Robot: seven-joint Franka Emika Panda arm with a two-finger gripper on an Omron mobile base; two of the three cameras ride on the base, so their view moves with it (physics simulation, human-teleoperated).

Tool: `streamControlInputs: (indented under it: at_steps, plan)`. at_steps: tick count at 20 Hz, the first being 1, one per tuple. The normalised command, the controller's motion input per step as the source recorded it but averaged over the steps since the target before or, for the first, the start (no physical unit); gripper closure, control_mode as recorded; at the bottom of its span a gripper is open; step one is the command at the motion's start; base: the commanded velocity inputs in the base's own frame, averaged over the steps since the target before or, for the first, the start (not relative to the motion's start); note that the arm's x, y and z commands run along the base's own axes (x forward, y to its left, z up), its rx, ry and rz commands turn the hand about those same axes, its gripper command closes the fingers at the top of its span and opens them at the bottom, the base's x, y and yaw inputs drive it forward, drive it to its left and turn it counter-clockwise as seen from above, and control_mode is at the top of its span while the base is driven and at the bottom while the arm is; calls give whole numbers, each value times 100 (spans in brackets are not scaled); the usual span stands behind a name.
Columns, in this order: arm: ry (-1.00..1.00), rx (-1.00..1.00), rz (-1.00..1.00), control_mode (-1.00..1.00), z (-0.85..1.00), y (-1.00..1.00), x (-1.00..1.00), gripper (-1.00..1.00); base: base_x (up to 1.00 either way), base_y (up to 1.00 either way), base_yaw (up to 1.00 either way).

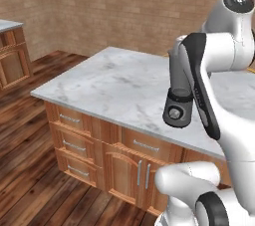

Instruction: Grab the lime and lemon from the fridge, place them in the blender, close the lid, and turn on the blender to create a marinade.

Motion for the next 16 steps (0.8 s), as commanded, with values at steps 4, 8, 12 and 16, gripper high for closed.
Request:
streamControlInputs:
  at_steps: [4, 8, 12, 16]
  plan:
    - [0, 7, -2, -100, -1, -52, 73, 100, 0, 0, 0]
    - [0, 10, 0, -100, -7, -65, 76, 100, 0, 0, 0]
    - [0, 3, 0, -100, -25, -35, 61, 100, 0, 0, 0]
    - [0, 0, 0, -100, -37, -6, 59, 100, 0, 0, 0]
